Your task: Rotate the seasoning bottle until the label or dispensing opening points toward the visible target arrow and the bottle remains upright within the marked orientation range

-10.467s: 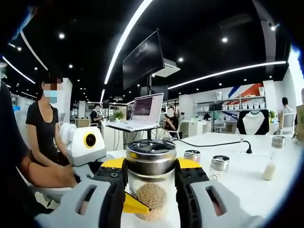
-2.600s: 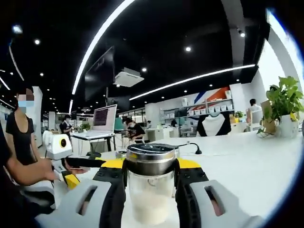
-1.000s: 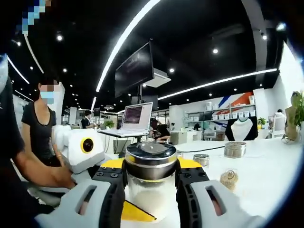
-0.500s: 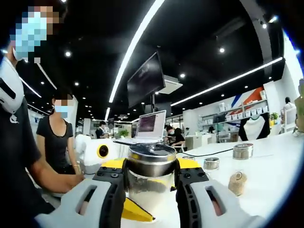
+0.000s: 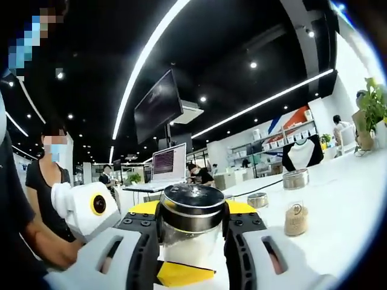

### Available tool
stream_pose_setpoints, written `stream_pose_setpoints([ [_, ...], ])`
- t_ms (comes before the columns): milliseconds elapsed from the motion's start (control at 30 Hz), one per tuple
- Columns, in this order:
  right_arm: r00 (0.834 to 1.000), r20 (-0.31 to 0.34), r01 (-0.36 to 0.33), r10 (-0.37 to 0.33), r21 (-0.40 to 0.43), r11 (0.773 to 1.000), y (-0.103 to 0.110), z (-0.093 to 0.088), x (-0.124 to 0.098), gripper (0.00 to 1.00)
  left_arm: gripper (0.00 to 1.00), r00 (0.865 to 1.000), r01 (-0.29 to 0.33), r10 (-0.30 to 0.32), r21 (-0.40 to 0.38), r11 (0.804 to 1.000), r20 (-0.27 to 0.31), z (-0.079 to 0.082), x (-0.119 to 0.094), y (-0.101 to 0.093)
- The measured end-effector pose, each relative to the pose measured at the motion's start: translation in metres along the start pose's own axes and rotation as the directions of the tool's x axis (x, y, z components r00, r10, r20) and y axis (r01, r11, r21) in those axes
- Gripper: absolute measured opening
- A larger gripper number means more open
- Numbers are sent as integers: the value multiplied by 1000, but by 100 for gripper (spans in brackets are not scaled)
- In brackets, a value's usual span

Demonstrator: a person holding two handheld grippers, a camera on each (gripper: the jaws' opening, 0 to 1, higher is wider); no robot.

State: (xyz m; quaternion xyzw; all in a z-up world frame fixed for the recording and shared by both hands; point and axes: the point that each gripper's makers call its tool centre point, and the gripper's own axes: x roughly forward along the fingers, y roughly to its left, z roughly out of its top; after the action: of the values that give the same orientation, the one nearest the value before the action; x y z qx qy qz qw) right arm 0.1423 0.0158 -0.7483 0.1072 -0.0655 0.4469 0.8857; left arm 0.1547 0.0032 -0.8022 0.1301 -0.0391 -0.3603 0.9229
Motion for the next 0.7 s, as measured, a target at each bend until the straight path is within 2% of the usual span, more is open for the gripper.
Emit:
stream_pose_setpoints([
  [100, 997, 0, -71, 71, -60, 996, 9, 4, -1, 37, 45, 990, 128, -129, 28, 991, 62, 8, -1, -7],
  [133, 993, -4, -119, 119, -55, 991, 14, 5, -3, 37, 46, 979, 189, -190, 16, 982, 77, 11, -4, -10],
  [200, 977, 20, -210, 211, -35, 977, 25, 11, -7, 37, 46, 957, 268, -264, -21, 963, 124, 19, -11, -17],
  [233, 974, 20, -225, 226, -38, 974, 27, 12, -8, 37, 46, 951, 283, -277, -25, 959, 134, 21, -12, -18],
  [267, 961, 17, -274, 276, -68, 959, 33, 15, -11, 37, 46, 934, 328, -318, -38, 944, 165, 27, -18, -22],
  [300, 958, 14, -283, 285, -77, 956, 35, 15, -12, 37, 46, 929, 340, -329, -41, 940, 169, 28, -19, -23],
  [333, 951, 0, -307, 309, -100, 946, 40, 14, -14, 37, 46, 918, 371, -359, -47, 927, 170, 28, -22, -26],
  [367, 947, -9, -320, 321, -117, 940, 42, 13, -15, 37, 46, 915, 381, -369, -53, 923, 163, 26, -22, -27],
  [400, 949, -20, -316, 316, -128, 940, 44, 10, -13, 37, 45, 928, 359, -348, -72, 931, 131, 22, -19, -28],
  [433, 950, -20, -312, 312, -126, 942, 43, 9, -12, 38, 45, 934, 347, -337, -72, 935, 122, 20, -19, -27],
  [500, 960, -18, -280, 280, -101, 955, 38, 6, -8, 38, 45, 971, 232, -231, -20, 972, 55, 14, -13, -18],
  [533, 966, -11, -260, 260, -88, 962, 35, 5, -6, 39, 45, 982, 187, -187, 4, 982, 35, 12, -11, -14],
  [567, 974, -2, -225, 225, -61, 973, 32, 4, -1, 39, 45, 994, 105, -105, 20, 994, 18, 11, -9, -4],
  [633, 988, -7, -154, 154, -45, 987, 26, -1, 5, 39, 45, 999, 30, -31, 73, 997, 8, 10, -8, 4],
  [700, 996, -17, -87, 87, -42, 995, 24, -6, 11, 39, 45, 1000, -1, -1, 80, 997, 20, 10, -10, 8],
])
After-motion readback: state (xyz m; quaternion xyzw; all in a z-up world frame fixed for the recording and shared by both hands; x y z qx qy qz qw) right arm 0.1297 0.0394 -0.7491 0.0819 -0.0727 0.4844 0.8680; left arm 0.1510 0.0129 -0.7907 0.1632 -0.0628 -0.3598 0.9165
